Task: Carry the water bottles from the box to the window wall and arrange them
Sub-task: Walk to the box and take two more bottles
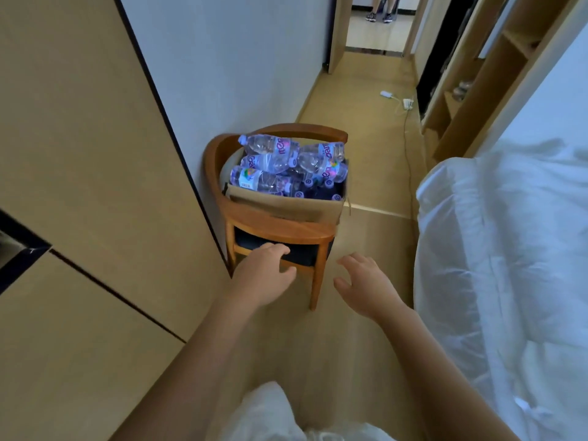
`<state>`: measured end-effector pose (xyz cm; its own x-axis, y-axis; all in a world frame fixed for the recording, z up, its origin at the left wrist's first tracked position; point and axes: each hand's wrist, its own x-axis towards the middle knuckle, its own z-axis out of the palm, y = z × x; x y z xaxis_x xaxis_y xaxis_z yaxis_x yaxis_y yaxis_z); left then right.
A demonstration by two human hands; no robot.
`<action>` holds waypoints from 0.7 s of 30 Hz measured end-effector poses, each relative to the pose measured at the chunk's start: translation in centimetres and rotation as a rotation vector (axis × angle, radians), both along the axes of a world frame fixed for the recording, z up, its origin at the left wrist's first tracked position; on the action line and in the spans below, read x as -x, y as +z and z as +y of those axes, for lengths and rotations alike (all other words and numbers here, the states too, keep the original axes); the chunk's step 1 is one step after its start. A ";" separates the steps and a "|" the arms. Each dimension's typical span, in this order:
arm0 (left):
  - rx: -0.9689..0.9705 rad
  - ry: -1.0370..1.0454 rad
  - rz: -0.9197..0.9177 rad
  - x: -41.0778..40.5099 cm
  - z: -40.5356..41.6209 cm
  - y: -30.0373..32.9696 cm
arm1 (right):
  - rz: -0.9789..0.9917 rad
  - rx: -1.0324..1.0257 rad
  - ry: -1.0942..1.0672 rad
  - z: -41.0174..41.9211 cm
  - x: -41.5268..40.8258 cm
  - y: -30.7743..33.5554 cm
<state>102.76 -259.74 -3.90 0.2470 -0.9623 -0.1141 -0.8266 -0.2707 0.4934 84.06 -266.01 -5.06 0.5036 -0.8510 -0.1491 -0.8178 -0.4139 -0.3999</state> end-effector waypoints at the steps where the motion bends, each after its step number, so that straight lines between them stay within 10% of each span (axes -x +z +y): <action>1: -0.001 -0.001 0.003 -0.4 -1.4 -0.3 | 0.002 -0.010 0.002 -1.4 -0.4 -0.1; 21: -0.110 -0.049 0.069 -16.4 -30.8 -3.6 | 0.002 -0.019 -0.107 -31.0 -15.0 -3.5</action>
